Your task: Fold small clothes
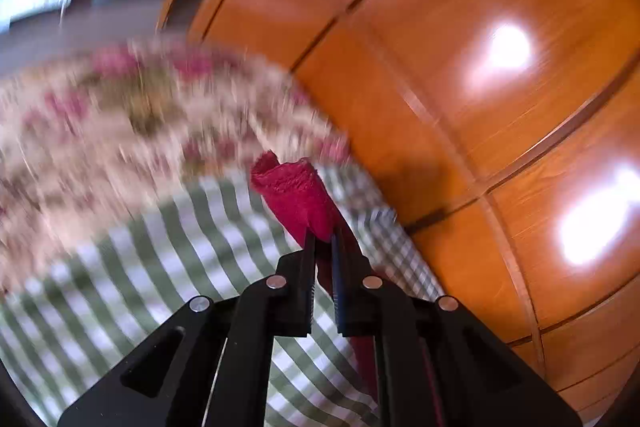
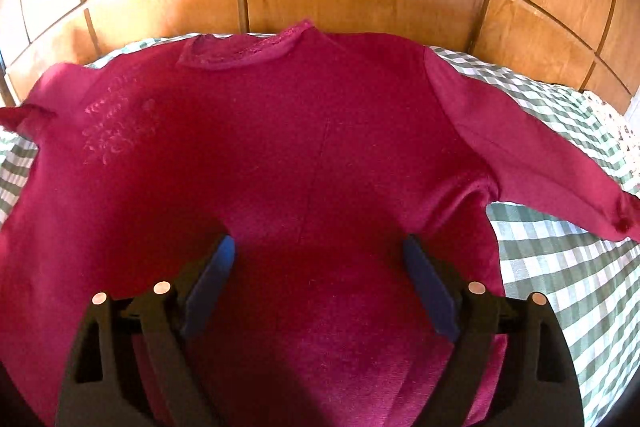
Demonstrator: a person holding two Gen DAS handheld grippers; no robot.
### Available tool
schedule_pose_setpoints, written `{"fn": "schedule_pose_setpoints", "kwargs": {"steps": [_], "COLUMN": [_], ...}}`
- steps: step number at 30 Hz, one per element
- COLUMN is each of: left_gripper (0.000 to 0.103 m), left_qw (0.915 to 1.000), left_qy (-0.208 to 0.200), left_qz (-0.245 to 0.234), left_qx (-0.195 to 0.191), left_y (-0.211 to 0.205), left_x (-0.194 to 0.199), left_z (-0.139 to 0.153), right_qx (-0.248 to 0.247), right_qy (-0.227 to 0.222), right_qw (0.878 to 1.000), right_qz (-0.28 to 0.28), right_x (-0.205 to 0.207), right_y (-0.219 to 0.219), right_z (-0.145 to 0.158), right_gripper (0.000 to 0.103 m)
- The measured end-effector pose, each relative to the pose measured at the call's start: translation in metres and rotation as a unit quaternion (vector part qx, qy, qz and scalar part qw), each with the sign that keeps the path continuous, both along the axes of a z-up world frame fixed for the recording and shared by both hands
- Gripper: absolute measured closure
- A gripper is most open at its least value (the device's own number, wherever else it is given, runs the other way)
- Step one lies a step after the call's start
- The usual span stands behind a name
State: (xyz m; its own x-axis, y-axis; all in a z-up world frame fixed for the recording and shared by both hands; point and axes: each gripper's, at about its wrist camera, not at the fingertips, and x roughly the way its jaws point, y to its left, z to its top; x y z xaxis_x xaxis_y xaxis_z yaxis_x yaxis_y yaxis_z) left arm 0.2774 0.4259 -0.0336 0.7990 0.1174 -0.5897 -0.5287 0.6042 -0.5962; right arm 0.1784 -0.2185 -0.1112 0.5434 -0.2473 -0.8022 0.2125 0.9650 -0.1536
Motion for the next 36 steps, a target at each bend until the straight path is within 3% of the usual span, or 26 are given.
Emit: {"fn": "schedule_pose_setpoints", "kwargs": {"steps": [2, 5, 7, 10, 12, 16, 17, 19, 23, 26, 29, 32, 36], "left_gripper": [0.097, 0.097, 0.097, 0.091, 0.087, 0.088, 0.083, 0.071, 0.063, 0.059, 0.051, 0.049, 0.049], "left_qw": [0.9996, 0.9967, 0.9898, 0.9806, 0.9781, 0.9593, 0.9601, 0.9698, 0.9849, 0.9836, 0.9646, 0.9309, 0.9069], "left_qy": [0.01, 0.061, 0.114, 0.175, 0.184, 0.241, 0.239, 0.206, 0.148, 0.115, 0.082, 0.087, 0.1], "left_qz": [0.01, 0.024, 0.027, 0.027, 0.036, 0.08, 0.095, 0.093, 0.001, -0.106, -0.237, -0.344, -0.401], "left_qx": [0.024, 0.048, 0.081, 0.085, 0.091, 0.123, 0.109, 0.092, 0.089, 0.09, 0.082, 0.089, 0.084], "left_y": [0.004, 0.009, 0.005, 0.0, -0.002, -0.002, 0.0, -0.003, -0.047, -0.098, -0.157, -0.211, -0.242], "left_x": [-0.011, -0.01, -0.003, 0.0, -0.006, -0.02, -0.029, -0.045, -0.058, -0.058, -0.068, -0.081, -0.104], "left_z": [0.0, -0.022, -0.047, -0.075, -0.08, -0.075, -0.071, -0.061, -0.05, -0.045, -0.042, -0.051, -0.068], "right_qx": [-0.002, -0.004, -0.004, -0.004, -0.004, -0.003, -0.003, -0.001, 0.0, 0.012, 0.019, 0.008, 0.005], "right_qy": [0.0, 0.001, 0.002, 0.002, 0.001, 0.0, 0.0, 0.0, 0.0, 0.002, 0.001, 0.001, 0.012], "right_qw": [1.0, 1.0, 1.0, 1.0, 1.0, 1.0, 1.0, 1.0, 1.0, 1.0, 1.0, 1.0, 0.999], "right_qz": [0.0, 0.0, 0.001, 0.0, -0.002, -0.003, -0.003, -0.003, -0.004, -0.008, -0.014, -0.021, -0.049], "right_x": [0.002, 0.002, 0.003, 0.002, 0.002, 0.002, 0.002, 0.002, 0.001, -0.001, -0.015, -0.04, -0.085], "right_y": [-0.002, -0.002, -0.003, -0.003, -0.003, -0.004, -0.004, -0.005, -0.006, -0.009, -0.016, -0.029, -0.057], "right_z": [0.0, 0.0, 0.0, -0.001, -0.001, -0.001, -0.001, -0.001, 0.0, 0.005, 0.016, 0.027, 0.037], "right_gripper": [0.017, 0.017, 0.017, 0.016, 0.015, 0.015, 0.015, 0.014, 0.014, 0.014, 0.014, 0.014, 0.014]}}
